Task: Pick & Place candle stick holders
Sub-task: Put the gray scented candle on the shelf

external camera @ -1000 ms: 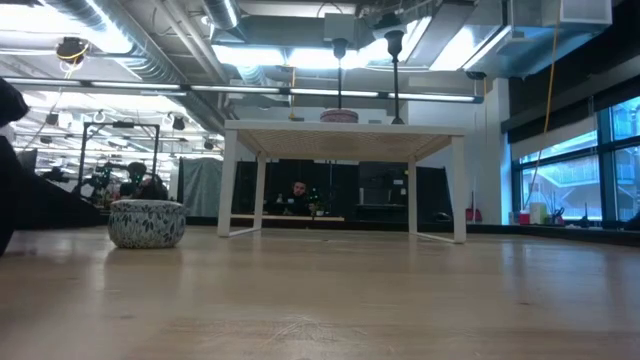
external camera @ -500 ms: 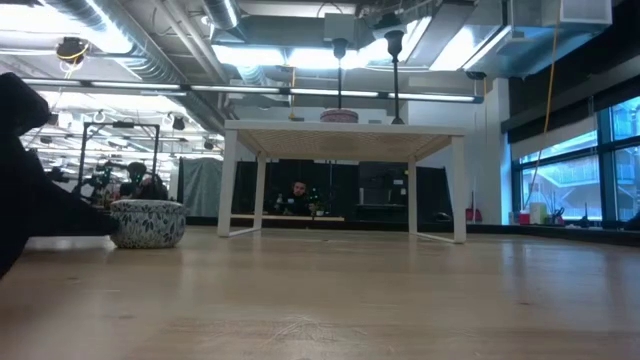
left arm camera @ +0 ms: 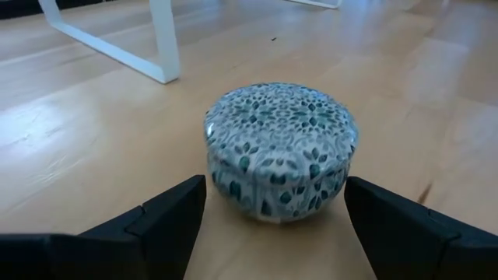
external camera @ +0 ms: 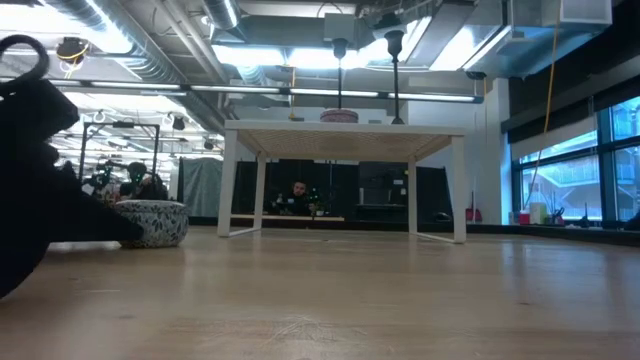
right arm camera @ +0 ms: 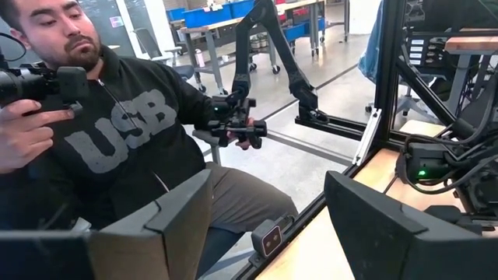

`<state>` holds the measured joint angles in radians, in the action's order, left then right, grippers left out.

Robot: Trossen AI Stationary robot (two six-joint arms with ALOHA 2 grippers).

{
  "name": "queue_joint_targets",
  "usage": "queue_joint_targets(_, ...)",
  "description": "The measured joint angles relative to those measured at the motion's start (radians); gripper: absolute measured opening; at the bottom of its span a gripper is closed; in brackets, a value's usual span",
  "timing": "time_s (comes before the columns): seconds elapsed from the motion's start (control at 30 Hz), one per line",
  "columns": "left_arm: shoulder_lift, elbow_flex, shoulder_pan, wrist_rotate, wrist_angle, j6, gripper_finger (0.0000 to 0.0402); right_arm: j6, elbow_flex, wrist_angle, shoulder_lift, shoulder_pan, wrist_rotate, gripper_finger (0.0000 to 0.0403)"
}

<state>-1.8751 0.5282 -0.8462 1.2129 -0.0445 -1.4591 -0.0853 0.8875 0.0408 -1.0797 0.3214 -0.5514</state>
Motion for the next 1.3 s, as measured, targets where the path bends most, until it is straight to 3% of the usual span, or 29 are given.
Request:
queue_joint_targets(0.77, 0.000, 0.000, 0.206, -0.162, 0.558, 0.715, 0.0303, 0.000, 0.000, -0.023, -0.001, 0.000, 0.000, 0.0250)
queue_joint_targets(1.3, 0.000, 0.000, 0.363, -0.387, 0.724, 0.954, 0.0303, 0.000, 0.000, -0.037, -0.001, 0.000, 0.000, 0.0250)
